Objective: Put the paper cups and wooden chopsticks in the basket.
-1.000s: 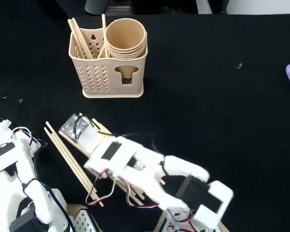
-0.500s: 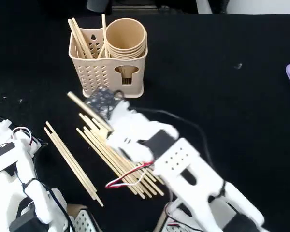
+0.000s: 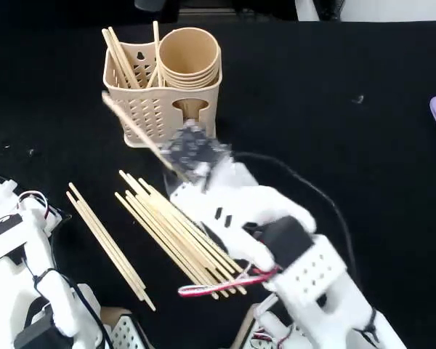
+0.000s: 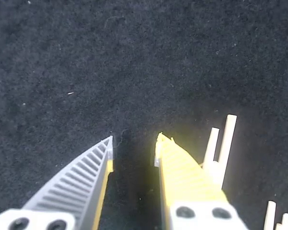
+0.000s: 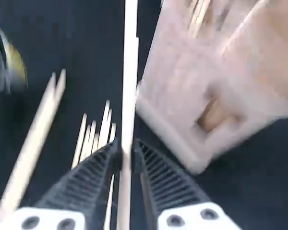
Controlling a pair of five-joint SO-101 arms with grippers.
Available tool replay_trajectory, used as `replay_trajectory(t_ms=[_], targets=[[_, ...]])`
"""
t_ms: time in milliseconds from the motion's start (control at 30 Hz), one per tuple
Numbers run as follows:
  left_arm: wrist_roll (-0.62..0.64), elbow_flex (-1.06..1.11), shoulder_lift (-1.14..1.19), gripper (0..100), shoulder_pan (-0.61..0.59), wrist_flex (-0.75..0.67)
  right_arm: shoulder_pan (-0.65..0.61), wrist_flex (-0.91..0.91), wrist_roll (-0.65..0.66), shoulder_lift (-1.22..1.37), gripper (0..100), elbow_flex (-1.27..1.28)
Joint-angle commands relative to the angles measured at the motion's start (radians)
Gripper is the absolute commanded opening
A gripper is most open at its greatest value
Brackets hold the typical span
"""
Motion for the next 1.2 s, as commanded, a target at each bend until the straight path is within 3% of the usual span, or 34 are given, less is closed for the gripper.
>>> replay_trajectory(t_ms=[0, 200, 433, 933, 1167], targets=[[0.002, -0.053, -0.029, 15, 0.002, -0.021, -0.009, -0.167, -0.04, -0.038, 1.1, -0.105], [0.002, -0.05, -0.029, 15, 0.013, -0.023, -0.011, -0.574, -0.189, 0.067, 1.1, -0.14], [0.002, -0.05, -0.028, 15, 0.013, -0.023, -0.006, -0.954, -0.206, 0.369, 1.1, -0.28], [0.002, -0.051, -0.025, 15, 0.013, -0.023, 0.107, -0.97, -0.204, 1.067, 1.1, -0.969], [0.002, -0.053, -0.023, 15, 0.013, -0.023, 0.109, -0.919, -0.204, 1.173, 1.1, -1.018]])
